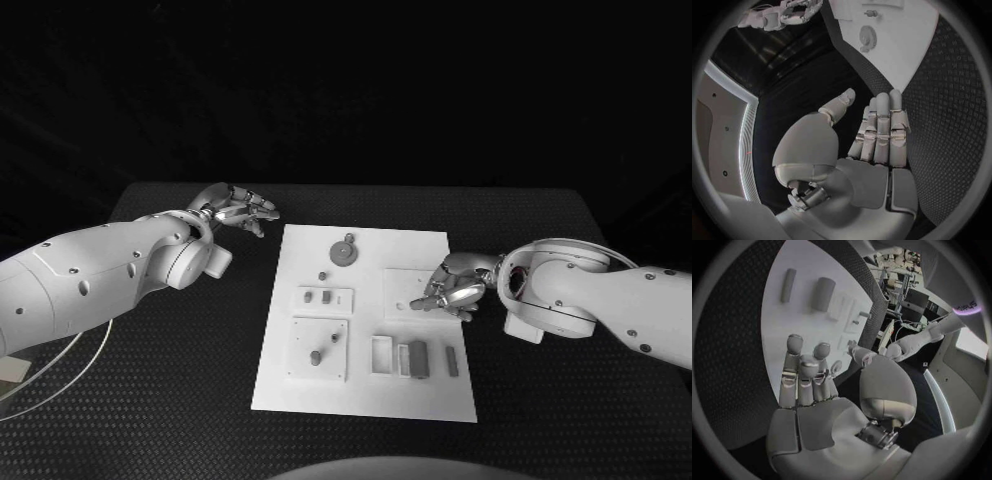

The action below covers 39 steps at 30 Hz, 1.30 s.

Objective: Assemble the parts on the task board

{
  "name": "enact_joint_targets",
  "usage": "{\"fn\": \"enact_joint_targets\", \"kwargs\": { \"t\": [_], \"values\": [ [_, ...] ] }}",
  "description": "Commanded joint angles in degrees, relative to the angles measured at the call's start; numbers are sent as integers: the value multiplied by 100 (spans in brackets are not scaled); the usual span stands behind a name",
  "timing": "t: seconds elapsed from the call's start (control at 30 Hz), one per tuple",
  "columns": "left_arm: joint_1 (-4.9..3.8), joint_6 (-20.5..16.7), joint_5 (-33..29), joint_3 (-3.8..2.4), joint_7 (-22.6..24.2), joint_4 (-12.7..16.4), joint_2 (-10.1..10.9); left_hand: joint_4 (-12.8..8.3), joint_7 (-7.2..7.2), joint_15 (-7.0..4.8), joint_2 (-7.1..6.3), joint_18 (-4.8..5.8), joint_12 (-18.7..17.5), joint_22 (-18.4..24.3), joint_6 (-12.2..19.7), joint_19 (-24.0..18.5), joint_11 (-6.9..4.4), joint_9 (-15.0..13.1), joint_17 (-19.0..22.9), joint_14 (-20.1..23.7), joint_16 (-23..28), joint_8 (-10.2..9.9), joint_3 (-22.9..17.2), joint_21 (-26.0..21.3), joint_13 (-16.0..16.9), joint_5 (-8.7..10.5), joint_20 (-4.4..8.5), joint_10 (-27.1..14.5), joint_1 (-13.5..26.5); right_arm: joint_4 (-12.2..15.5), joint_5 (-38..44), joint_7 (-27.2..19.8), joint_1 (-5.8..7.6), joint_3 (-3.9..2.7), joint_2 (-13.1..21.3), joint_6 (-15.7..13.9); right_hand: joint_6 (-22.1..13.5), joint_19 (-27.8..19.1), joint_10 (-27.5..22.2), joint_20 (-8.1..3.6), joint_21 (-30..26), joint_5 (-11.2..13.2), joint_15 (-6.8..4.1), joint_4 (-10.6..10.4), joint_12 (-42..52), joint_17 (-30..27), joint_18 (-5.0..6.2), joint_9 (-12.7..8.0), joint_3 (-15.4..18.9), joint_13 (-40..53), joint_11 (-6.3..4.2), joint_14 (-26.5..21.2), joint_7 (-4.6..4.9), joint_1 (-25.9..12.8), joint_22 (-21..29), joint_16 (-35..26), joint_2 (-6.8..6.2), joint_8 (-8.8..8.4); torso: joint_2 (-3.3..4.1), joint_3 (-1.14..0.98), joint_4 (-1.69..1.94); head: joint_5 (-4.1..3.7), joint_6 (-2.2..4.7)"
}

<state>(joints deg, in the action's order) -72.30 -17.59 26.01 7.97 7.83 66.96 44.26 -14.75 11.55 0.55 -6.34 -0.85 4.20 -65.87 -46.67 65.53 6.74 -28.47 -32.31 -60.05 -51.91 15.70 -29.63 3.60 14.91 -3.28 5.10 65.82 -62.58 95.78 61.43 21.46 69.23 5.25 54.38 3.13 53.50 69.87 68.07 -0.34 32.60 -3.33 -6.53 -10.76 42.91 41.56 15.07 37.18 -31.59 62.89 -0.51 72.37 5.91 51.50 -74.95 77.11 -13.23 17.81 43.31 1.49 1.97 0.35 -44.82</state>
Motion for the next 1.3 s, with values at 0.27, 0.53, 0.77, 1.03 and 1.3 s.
{"fn": "enact_joint_targets", "kwargs": {
  "t": [0.27, 0.53, 0.77, 1.03, 1.3],
  "values": [
    [16, 44, -20, -3, 57, -7, -19, 38, -8, -3, 5, -109, -22, 7, 28, 7, 5, 9, -6, -14, 30, 22, 18, 27, 10, 28, 0, -33, 53, 122, -602, 839, -1, 258, 107, 988, 249, 27, -130, -62, 187, 39, -101, -391, 568, 217, -7, 177, 180, 465, -86, 52, -88, -88, -141, 306, 3, 45, 0, 9, -9, -182, -49],
    [17, 41, -27, -3, 67, 2, -15, 46, -8, -3, 4, -109, -22, 8, 29, 5, 5, 10, -7, -12, 31, 23, 22, 28, 11, 28, 0, -34, 63, 118, -465, 900, -4, 484, 16, 894, 371, -1, -86, -89, 295, 40, -157, -520, 742, 295, -7, 298, 398, 594, -145, 49, -148, -117, -140, 382, 160, 86, 4, 17, -2, -262, -63],
    [19, 47, -29, -3, 70, 4, -16, 55, -8, -3, 2, -109, -22, 9, 30, 4, 5, 11, -7, -11, 31, 23, 28, 29, 13, 28, 0, -35, 78, 117, -194, 854, -29, 554, -145, 715, 367, -14, -93, -93, 314, 40, -157, -557, 747, 305, -7, 309, 442, 600, -144, 42, -147, -140, -138, 384, 154, 69, 5, 18, 15, -280, -78],
    [24, 51, -31, -3, 68, 4, -5, 61, -8, -3, 3, -109, -22, 9, 32, 3, 5, 12, -8, -11, 32, 23, 30, 29, 14, 28, 0, -36, 85, 21, 45, 881, -115, 578, -283, 731, 368, -21, -96, -95, 323, 39, -157, -566, 746, 309, -7, 314, 461, 599, -144, 39, -147, -151, -137, 383, 131, 61, 2, 27, 22, -263, -109],
    [25, 58, -32, -3, 67, 10, 6, 65, -8, -3, 2, -111, -22, 9, 34, 3, 5, 12, -9, -10, 32, 24, 31, 30, 15, 28, 1, -37, 89, -64, 318, 888, -178, 633, -369, 732, 353, -30, -101, -98, 331, 39, -156, -572, 740, 311, -7, 314, 465, 594, -142, 34, -144, -157, -135, 379, 81, 41, 1, 29, 15, -237, -140]
  ]
}}
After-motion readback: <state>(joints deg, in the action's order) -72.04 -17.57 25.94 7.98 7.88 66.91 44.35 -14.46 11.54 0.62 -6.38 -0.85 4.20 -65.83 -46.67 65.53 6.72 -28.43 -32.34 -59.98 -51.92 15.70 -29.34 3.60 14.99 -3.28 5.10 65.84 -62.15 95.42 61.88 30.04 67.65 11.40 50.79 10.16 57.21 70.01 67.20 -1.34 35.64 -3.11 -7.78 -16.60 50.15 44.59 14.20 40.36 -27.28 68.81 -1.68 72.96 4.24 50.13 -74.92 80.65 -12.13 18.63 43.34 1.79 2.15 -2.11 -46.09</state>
